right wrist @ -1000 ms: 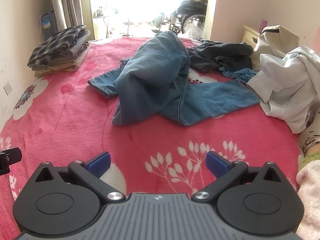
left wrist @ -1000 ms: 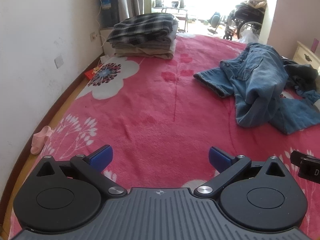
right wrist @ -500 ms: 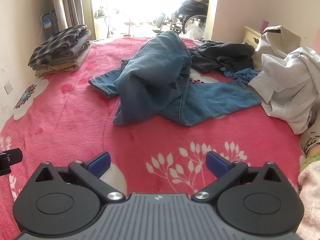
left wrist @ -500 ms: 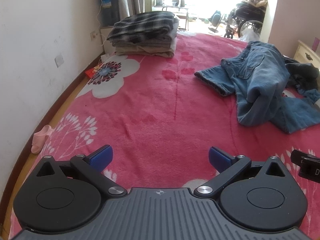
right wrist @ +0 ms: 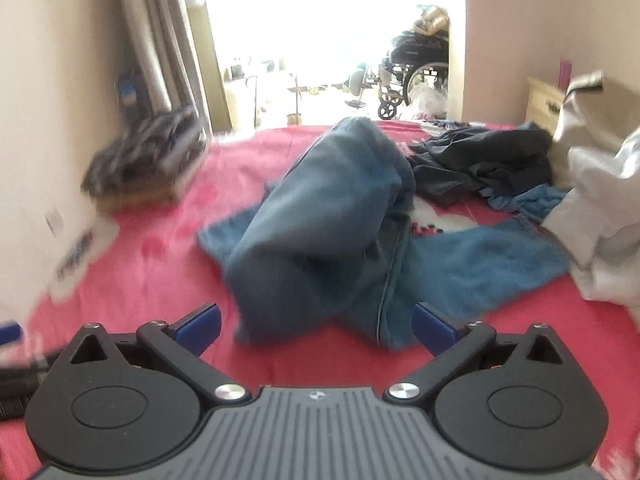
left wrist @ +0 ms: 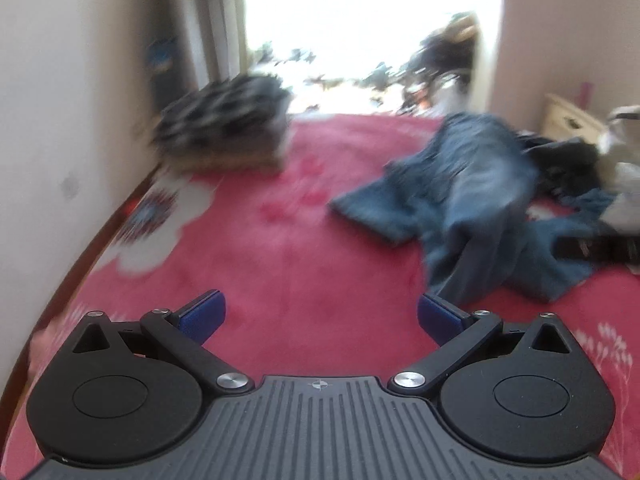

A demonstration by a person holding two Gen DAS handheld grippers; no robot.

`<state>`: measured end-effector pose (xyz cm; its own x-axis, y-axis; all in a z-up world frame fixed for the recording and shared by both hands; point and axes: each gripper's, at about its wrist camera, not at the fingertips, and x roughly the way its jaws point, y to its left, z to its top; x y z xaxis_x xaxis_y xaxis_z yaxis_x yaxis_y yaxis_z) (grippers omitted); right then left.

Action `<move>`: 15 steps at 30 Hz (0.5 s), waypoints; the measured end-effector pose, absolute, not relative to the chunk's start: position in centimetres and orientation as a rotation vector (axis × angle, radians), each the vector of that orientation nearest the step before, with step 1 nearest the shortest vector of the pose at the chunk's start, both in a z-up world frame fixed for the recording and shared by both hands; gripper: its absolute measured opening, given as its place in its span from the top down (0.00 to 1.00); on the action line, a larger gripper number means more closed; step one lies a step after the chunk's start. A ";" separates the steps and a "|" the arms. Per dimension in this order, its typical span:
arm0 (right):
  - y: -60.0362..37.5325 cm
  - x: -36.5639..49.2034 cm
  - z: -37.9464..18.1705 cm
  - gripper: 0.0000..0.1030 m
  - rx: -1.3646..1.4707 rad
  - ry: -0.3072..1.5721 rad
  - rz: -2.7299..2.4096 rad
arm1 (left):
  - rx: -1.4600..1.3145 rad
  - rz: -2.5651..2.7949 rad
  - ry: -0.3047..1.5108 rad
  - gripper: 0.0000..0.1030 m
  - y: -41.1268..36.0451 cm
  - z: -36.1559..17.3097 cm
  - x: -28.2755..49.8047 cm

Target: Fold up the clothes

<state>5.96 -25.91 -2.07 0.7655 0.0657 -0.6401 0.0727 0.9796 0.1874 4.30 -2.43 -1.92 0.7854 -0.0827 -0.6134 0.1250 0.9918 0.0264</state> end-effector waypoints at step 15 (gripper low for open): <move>-36.1 27.3 -2.9 0.03 0.539 0.771 0.106 | 0.205 -0.365 0.590 0.05 -13.5 -4.3 16.6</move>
